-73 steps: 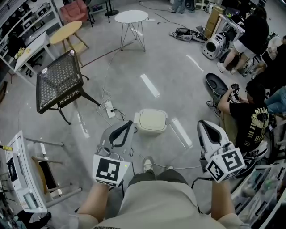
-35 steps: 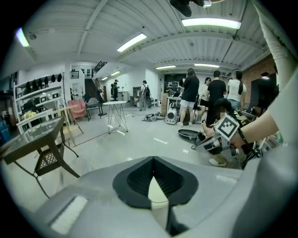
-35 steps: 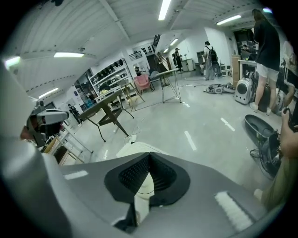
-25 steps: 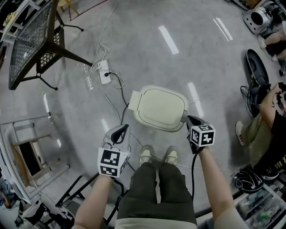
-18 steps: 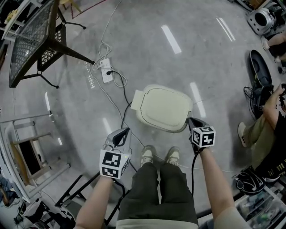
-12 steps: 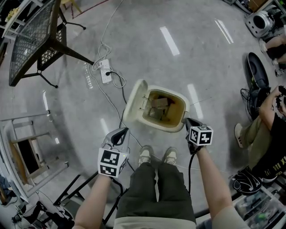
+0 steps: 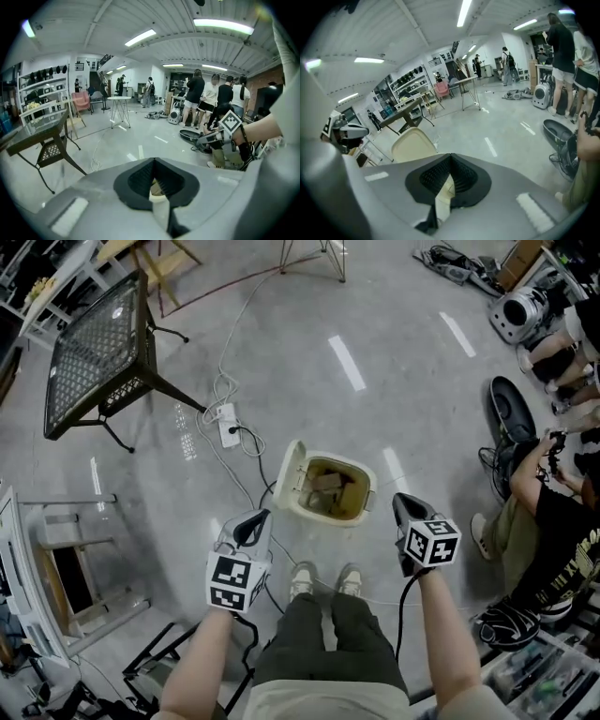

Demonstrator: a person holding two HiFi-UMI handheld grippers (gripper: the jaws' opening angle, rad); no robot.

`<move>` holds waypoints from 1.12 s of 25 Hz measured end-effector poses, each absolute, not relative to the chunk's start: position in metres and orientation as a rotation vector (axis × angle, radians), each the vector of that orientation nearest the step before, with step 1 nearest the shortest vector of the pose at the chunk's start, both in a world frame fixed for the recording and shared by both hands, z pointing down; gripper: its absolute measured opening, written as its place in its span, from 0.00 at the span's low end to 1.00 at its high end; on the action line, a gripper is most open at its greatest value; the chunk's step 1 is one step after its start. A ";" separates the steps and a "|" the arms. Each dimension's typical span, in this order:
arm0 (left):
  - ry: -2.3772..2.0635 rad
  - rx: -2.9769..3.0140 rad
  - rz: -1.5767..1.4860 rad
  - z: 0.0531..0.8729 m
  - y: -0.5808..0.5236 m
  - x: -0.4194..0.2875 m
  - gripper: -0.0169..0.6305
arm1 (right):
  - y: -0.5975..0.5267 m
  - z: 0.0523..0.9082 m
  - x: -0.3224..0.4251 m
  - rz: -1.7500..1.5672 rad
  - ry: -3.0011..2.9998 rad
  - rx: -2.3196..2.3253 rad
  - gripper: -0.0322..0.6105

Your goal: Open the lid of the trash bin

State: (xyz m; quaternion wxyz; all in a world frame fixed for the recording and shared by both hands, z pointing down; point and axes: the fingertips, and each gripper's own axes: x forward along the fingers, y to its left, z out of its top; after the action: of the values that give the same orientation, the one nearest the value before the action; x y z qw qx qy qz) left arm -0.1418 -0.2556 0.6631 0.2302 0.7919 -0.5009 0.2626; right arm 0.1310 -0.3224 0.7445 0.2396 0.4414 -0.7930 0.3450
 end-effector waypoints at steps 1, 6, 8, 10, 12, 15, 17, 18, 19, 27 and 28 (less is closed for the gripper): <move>-1.389 2.189 0.713 0.646 -0.257 -0.142 0.03 | -0.322 0.720 0.130 0.927 -2.200 1.213 0.05; -1.420 2.256 0.651 0.552 -0.262 -0.139 0.03 | -0.319 0.593 0.124 0.723 -2.322 1.267 0.05; -1.433 2.301 0.630 0.514 -0.263 -0.137 0.03 | -0.315 0.544 0.123 0.636 -2.370 1.293 0.05; -1.455 2.345 0.600 0.476 -0.261 -0.134 0.03 | -0.309 0.497 0.121 0.562 -2.423 1.314 0.05; -1.478 2.385 0.578 0.442 -0.254 -0.131 0.03 | -0.298 0.455 0.120 0.505 -2.472 1.328 0.05; -1.507 2.432 0.544 0.398 -0.239 -0.126 0.03 | -0.279 0.396 0.117 0.433 -2.550 1.334 0.05; -1.528 2.461 0.523 0.372 -0.228 -0.123 0.03 | -0.265 0.361 0.114 0.383 -2.600 1.330 0.05; -1.542 2.474 0.520 0.360 -0.221 -0.121 0.03 | -0.257 0.346 0.113 0.360 -2.620 1.327 0.05; -1.558 2.490 0.524 0.349 -0.215 -0.119 0.03 | -0.249 0.332 0.112 0.339 -2.637 1.324 0.05; -1.616 2.622 0.448 0.262 -0.171 -0.097 0.03 | -0.190 0.227 0.112 0.182 -2.764 1.295 0.05; -1.618 2.641 0.443 0.254 -0.166 -0.094 0.03 | -0.182 0.218 0.112 0.160 -2.778 1.285 0.05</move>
State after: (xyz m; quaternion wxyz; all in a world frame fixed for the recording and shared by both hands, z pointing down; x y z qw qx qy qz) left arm -0.0940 -0.1659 0.2538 0.0063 0.8442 -0.5170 0.1415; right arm 0.1119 -0.1820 0.2179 0.0381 0.4190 -0.9057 0.0521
